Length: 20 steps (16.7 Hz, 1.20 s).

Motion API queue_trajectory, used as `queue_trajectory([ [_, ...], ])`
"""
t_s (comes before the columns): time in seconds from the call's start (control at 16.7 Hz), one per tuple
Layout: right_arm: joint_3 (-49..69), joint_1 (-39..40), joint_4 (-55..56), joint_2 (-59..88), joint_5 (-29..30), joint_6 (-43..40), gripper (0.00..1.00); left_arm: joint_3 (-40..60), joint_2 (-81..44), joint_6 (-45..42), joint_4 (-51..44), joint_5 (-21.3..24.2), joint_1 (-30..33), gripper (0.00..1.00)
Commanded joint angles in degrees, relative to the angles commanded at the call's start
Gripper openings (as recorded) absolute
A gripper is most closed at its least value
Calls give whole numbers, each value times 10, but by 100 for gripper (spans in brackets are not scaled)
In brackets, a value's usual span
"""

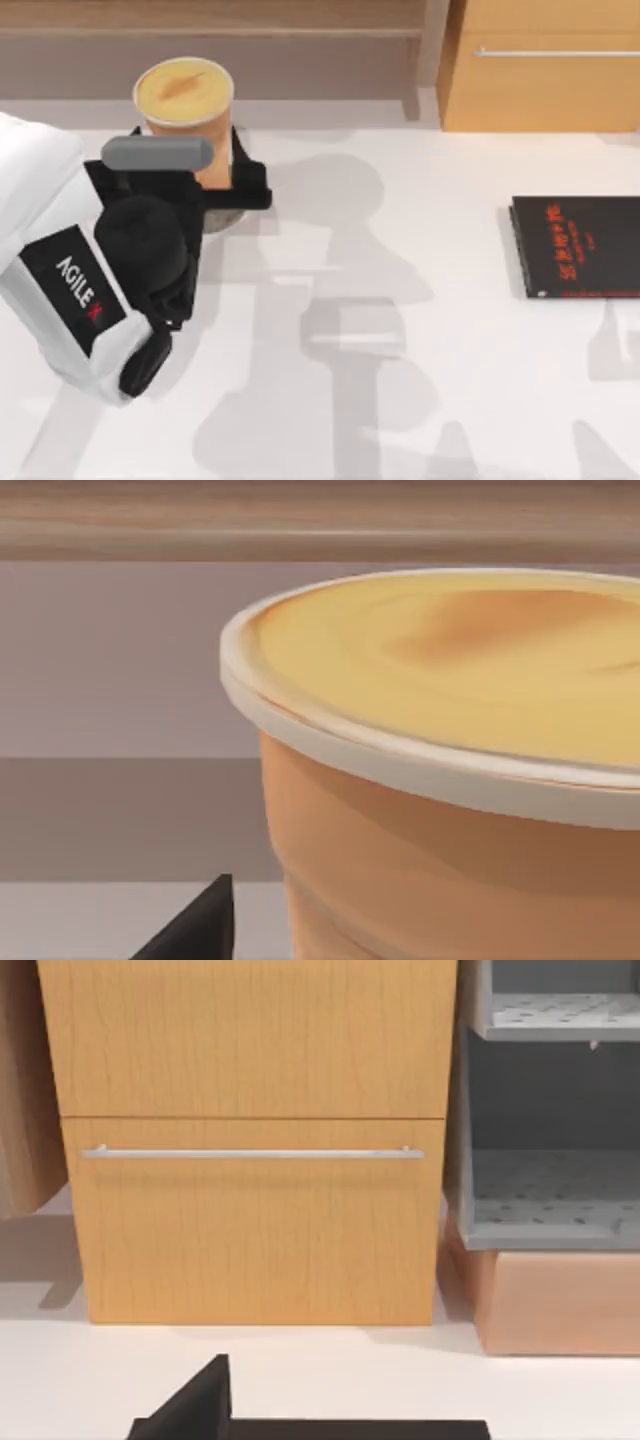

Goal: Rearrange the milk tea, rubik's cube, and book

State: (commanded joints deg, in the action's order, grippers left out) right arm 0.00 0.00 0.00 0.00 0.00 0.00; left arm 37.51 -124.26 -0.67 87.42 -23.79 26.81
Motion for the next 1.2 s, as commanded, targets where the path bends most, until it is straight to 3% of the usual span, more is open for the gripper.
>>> queue_trajectory([
  [0.54,0,0,0,0,0,0,100,-38,141,-1,-98,-17,14,100],
  [0.9,0,0,0,0,0,0,100,-41,151,-1,-107,-17,13,100],
  [1.2,0,0,0,0,0,0,100,36,192,-36,-195,12,-40,100],
])
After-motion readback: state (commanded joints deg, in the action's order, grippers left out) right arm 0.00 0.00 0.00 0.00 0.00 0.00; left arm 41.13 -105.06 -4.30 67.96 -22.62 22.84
